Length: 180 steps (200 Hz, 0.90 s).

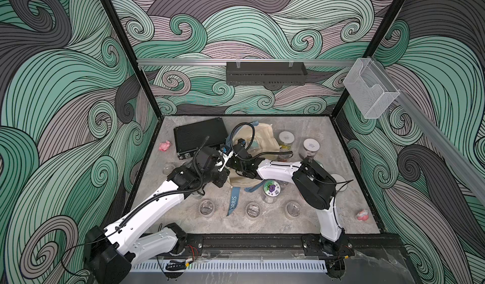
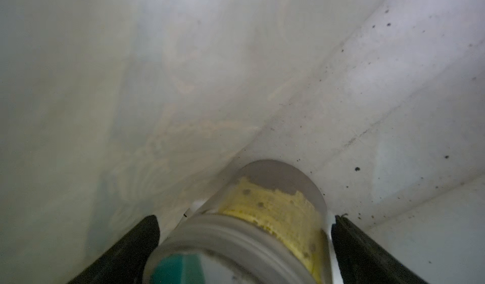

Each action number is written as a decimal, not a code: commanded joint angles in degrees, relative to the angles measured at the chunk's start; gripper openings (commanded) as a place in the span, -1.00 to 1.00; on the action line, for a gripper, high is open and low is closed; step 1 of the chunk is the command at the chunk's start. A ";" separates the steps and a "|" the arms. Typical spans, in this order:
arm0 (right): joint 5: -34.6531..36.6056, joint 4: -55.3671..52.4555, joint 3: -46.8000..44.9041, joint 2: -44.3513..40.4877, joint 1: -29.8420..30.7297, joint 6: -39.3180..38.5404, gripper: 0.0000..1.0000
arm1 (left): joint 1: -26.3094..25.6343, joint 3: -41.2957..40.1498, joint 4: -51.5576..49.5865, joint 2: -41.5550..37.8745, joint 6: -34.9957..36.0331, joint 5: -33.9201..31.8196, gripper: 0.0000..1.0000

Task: Take out the seed jars from the canvas bag
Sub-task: Pick up the seed jar from the canvas bag.

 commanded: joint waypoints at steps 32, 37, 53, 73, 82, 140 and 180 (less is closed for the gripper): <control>1.85 -8.94 4.07 3.06 0.30 0.50 0.98 | -0.42 0.07 0.08 -1.36 1.15 1.86 -1.00; 1.65 -9.11 4.31 3.18 0.26 0.17 0.98 | -0.43 0.07 0.05 -1.44 1.16 1.77 -1.00; 1.68 -9.39 4.21 2.60 0.24 -0.57 0.76 | -0.47 0.06 0.01 -1.52 1.15 1.51 -1.00; 3.03 -9.56 3.06 0.58 0.11 -0.73 0.21 | -0.43 -0.02 0.00 -1.60 1.15 1.24 -1.00; 3.27 -9.80 2.83 -0.34 -0.09 -0.93 0.18 | -0.42 -0.06 0.13 -1.70 1.20 1.12 -1.00; 4.75 -10.88 1.33 -9.30 -0.90 -5.79 0.20 | -0.43 -0.11 0.19 -1.62 1.17 -2.23 -1.00; 5.44 -11.08 -1.31 -16.08 -0.95 -9.76 0.19 | -0.42 0.20 -0.47 -1.44 0.55 -7.87 -1.00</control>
